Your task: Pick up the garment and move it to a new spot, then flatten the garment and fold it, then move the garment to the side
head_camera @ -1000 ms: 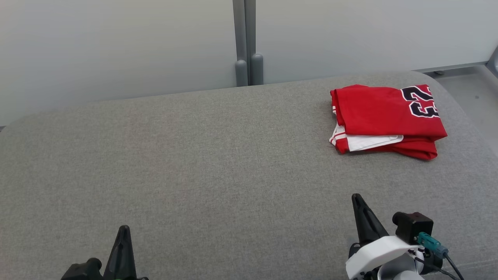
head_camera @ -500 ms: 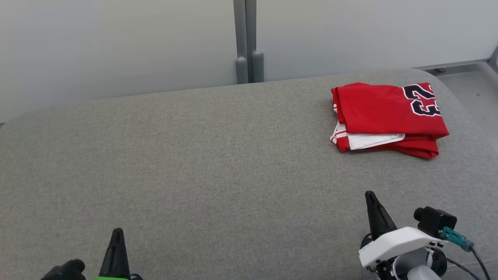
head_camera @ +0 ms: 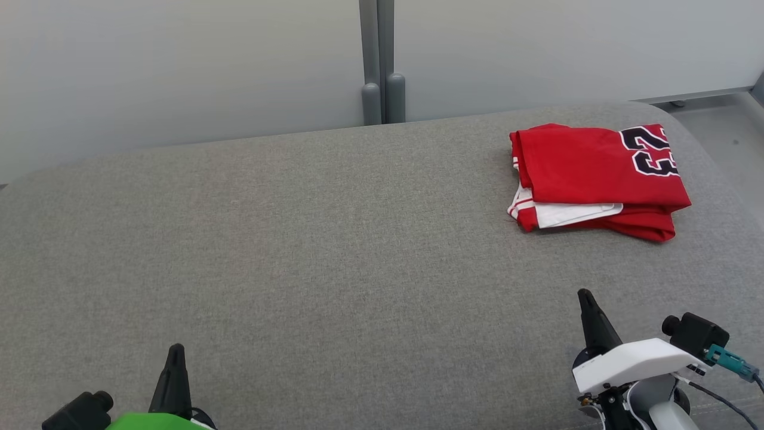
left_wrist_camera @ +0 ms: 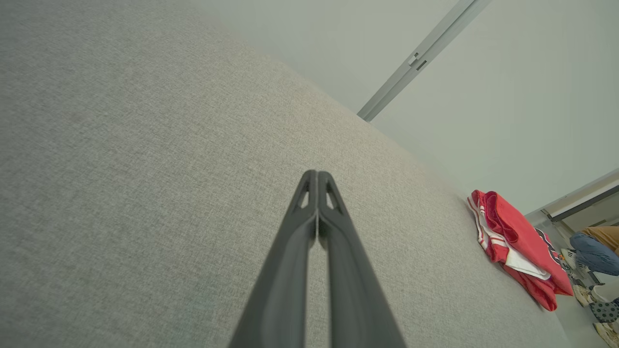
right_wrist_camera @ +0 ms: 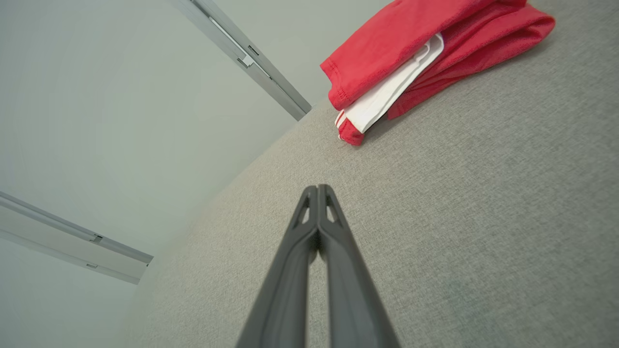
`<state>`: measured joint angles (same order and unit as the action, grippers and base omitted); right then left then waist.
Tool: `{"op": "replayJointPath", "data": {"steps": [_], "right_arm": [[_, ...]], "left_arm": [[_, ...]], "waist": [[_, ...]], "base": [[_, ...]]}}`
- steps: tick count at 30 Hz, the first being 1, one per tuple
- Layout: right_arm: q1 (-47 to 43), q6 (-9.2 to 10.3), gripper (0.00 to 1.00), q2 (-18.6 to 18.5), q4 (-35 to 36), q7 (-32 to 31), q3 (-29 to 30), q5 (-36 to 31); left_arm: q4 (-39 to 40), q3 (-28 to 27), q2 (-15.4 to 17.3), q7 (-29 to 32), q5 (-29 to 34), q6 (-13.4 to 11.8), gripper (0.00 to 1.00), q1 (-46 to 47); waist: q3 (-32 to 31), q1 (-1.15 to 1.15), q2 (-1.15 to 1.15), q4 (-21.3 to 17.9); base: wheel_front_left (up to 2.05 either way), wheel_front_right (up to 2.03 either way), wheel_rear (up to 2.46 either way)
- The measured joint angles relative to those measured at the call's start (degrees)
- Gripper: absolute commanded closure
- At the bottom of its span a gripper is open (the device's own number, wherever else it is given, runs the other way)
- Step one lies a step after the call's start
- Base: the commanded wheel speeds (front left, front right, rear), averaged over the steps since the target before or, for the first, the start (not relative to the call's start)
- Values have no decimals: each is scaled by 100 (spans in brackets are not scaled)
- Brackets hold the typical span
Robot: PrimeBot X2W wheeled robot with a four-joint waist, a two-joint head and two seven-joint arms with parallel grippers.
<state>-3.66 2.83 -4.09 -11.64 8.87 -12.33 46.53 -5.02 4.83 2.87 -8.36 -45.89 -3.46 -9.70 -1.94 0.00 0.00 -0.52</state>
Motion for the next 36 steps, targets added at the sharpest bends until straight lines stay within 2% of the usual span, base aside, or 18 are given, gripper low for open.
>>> {"op": "replayJointPath", "data": {"steps": [36], "right_arm": [[324,-510,100,-85,-148,-645,838,2792]], "left_arm": [[-475,-235,156,587,-2843,506,100,622]], "waist": [[124,0,0,29]], "base": [[0,0,0]]}}
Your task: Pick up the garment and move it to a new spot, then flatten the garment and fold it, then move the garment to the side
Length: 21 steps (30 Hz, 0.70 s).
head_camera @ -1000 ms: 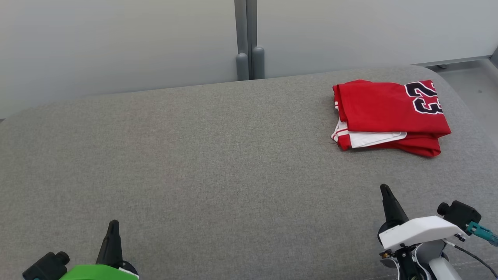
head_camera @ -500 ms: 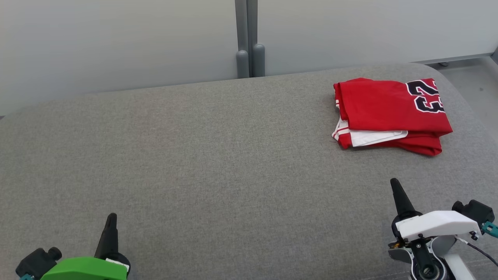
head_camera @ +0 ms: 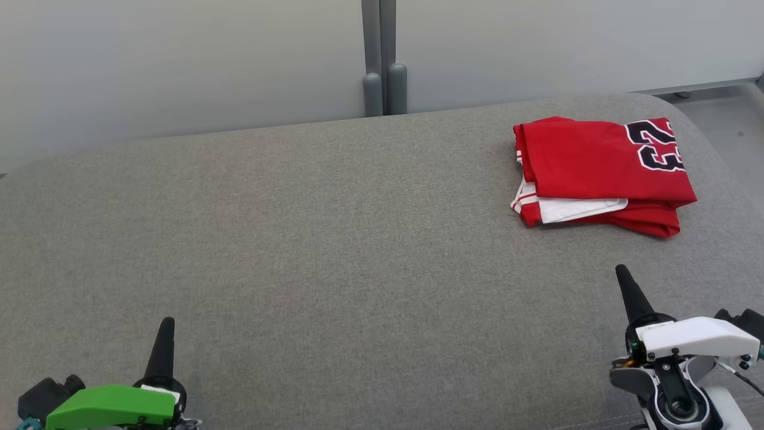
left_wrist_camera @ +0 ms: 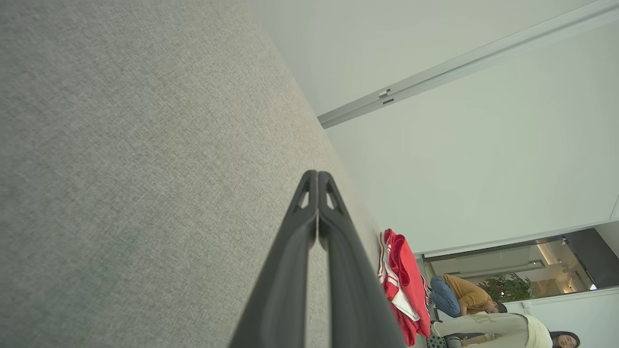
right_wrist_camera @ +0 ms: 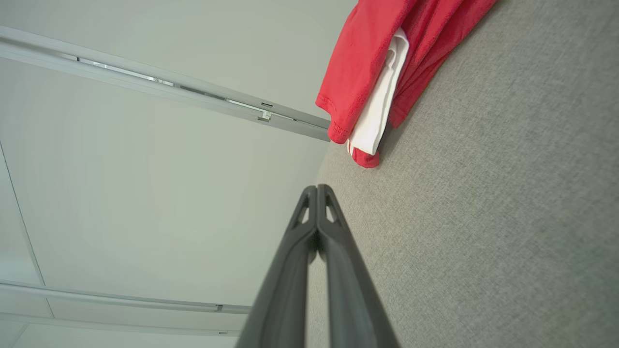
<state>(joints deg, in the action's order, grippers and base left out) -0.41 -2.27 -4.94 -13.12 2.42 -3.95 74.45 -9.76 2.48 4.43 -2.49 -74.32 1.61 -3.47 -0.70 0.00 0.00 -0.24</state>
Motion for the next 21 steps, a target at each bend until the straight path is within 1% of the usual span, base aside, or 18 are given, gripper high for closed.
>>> {"op": "replayJointPath", "data": {"steps": [11,21], "right_arm": [[131,-172,100,-15,-52,-176,246,831],[213,-283,100,-30,-112,-311,460,1516]], "left_arm": [[-156,-55,24,191,-834,197,100,197],[-288,-99,49,305,-1538,348,100,362]], "waist": [[37,0,0,9],[68,0,0,16]], "base": [[0,0,0],[0,0,0]]}}
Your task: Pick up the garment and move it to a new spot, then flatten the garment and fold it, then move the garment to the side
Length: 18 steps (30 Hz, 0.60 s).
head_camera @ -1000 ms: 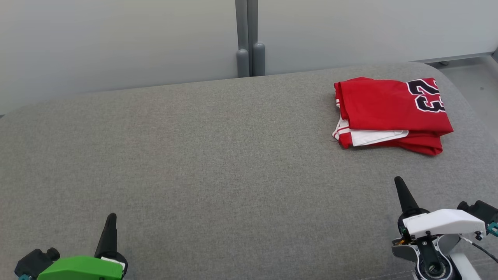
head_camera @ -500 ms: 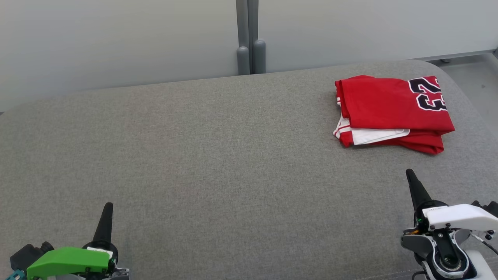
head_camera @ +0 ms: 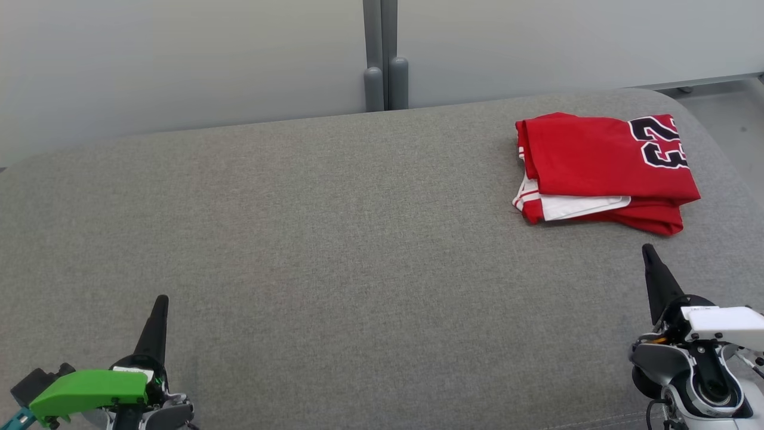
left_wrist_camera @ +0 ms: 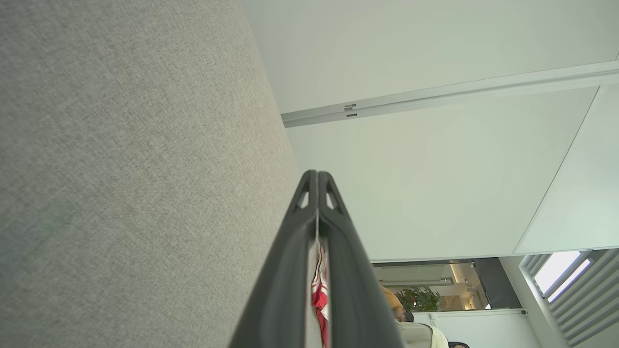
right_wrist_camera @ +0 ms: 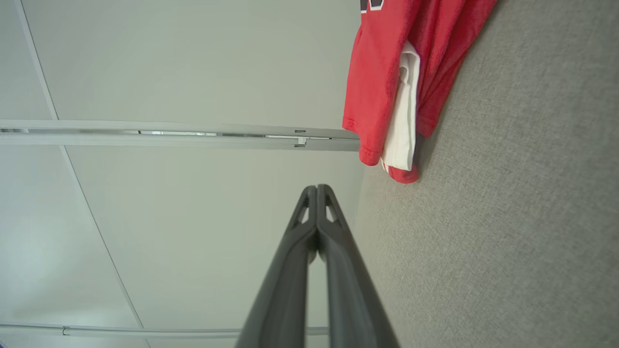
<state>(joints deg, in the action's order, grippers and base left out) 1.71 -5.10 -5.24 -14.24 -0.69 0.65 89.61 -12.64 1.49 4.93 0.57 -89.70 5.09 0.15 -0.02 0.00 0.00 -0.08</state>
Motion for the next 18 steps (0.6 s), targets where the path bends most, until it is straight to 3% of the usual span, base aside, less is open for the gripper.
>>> {"op": "replayJointPath", "data": {"steps": [8,18], "right_arm": [[58,-140,100,-12,-36,-143,176,604],[125,-142,100,-14,-66,-146,199,620]], "left_arm": [[-125,-65,16,127,-622,102,100,148],[-167,-80,18,147,-628,105,100,169]], "waist": [[25,0,0,6],[23,0,0,7]], "base": [[0,0,0],[0,0,0]]}}
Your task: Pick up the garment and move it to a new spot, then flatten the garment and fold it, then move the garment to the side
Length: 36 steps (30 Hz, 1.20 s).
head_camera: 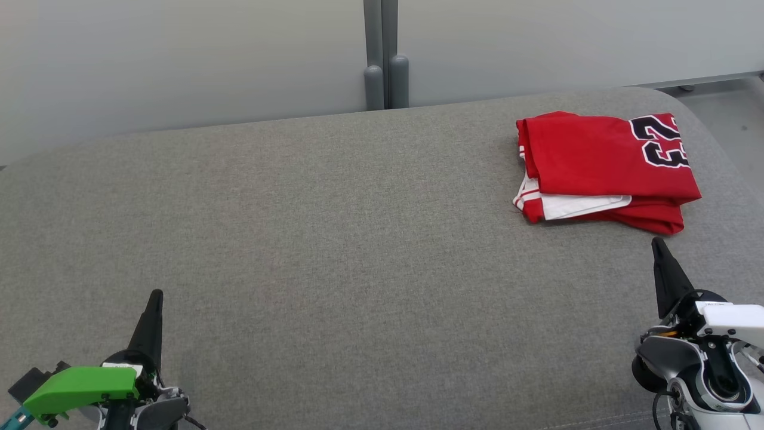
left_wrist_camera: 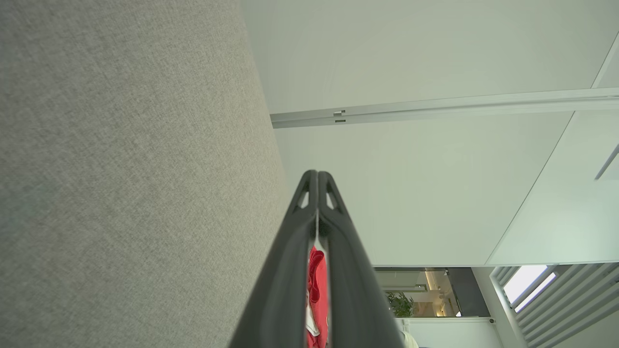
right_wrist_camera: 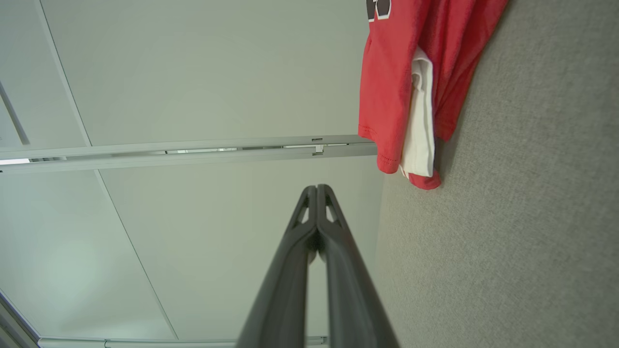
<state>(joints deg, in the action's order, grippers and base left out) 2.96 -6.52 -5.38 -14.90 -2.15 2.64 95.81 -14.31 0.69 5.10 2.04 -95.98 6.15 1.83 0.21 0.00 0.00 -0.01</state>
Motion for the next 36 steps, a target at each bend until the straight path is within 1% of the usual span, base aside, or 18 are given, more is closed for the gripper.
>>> {"op": "replayJointPath", "data": {"steps": [12,36], "right_arm": [[3,-1,100,0,-34,-12,5,0],[8,-2,100,1,-68,-18,16,0]], "left_arm": [[-32,-5,0,1,0,46,100,6],[-103,-23,0,20,0,51,100,82]], "waist": [[-2,0,0,0],[-5,0,0,0]], "base": [[0,0,0],[0,0,0]]}}
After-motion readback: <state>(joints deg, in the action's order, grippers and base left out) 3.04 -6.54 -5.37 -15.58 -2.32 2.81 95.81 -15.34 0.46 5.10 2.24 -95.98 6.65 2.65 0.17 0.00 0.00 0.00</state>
